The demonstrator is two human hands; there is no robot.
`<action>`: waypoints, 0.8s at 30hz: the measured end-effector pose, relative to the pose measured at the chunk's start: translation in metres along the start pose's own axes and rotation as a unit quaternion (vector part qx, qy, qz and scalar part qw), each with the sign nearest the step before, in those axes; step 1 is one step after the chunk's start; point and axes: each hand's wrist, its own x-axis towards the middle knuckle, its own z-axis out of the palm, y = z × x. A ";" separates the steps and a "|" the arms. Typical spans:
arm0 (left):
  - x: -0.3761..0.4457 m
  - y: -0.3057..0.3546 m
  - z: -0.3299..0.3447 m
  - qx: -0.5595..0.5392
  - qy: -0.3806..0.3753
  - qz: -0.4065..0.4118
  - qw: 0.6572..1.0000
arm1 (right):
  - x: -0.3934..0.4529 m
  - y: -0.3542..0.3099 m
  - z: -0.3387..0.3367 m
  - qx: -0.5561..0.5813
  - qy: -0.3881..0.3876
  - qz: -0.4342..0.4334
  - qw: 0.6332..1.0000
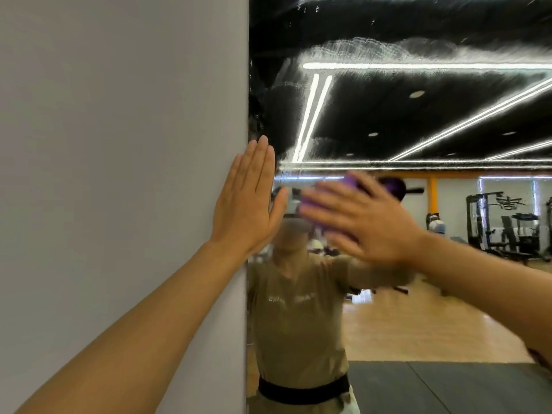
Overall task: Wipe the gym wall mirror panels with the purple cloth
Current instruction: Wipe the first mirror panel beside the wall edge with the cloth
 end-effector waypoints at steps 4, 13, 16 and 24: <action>-0.004 0.010 0.007 -0.006 0.007 -0.026 1.000 | 0.026 0.048 -0.019 0.027 0.044 0.208 0.977; -0.008 0.034 0.014 -0.015 0.008 -0.054 0.998 | -0.070 -0.050 0.006 -0.006 0.012 0.115 0.993; -0.010 0.043 0.015 -0.011 0.009 -0.069 0.998 | -0.118 -0.080 0.014 -0.013 -0.020 0.021 1.000; -0.021 0.062 0.025 -0.005 0.006 -0.019 1.000 | -0.095 -0.020 0.005 0.001 -0.035 -0.023 0.999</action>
